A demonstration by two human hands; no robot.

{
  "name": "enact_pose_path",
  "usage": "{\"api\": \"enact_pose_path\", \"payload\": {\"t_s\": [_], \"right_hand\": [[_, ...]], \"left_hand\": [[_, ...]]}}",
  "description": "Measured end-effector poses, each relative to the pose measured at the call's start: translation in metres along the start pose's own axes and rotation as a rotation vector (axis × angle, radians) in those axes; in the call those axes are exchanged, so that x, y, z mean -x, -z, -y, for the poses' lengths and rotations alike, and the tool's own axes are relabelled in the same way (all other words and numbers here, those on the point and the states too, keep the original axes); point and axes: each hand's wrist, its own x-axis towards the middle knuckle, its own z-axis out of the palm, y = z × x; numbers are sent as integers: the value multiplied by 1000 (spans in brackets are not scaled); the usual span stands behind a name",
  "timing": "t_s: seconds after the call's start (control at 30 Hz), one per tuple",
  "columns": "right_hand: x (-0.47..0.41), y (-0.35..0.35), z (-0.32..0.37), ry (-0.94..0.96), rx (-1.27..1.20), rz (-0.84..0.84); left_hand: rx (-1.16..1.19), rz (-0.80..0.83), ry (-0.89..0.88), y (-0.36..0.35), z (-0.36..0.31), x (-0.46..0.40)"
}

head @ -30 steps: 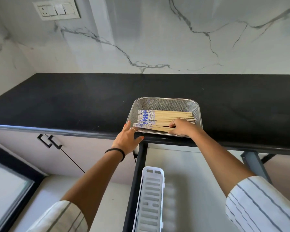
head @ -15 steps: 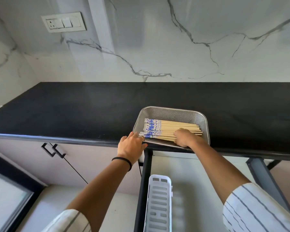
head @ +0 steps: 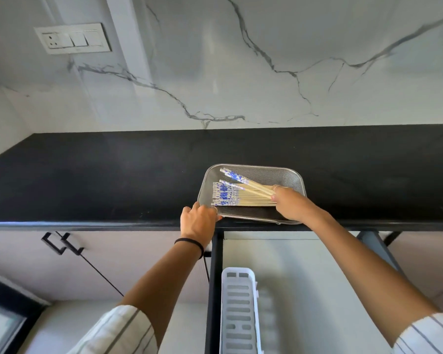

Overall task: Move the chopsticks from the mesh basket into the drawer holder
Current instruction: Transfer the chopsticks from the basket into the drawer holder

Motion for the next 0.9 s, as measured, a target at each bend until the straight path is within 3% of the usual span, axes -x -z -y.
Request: {"api": "enact_pose_path", "payload": {"t_s": [0.2, 0.37, 0.67, 0.9], "right_hand": [[57, 5, -5, -42, -422, 12], [127, -20, -13, -62, -854, 239], [190, -97, -8, -220, -899, 434], [207, -162, 25, -513, -986, 365]], "left_hand": [[-24, -16, -17, 0, -1, -1], [-43, -19, -54, 3, -1, -4], [10, -82, -80, -1, 1, -2], [68, -116, -89, -2, 0, 10]]}}
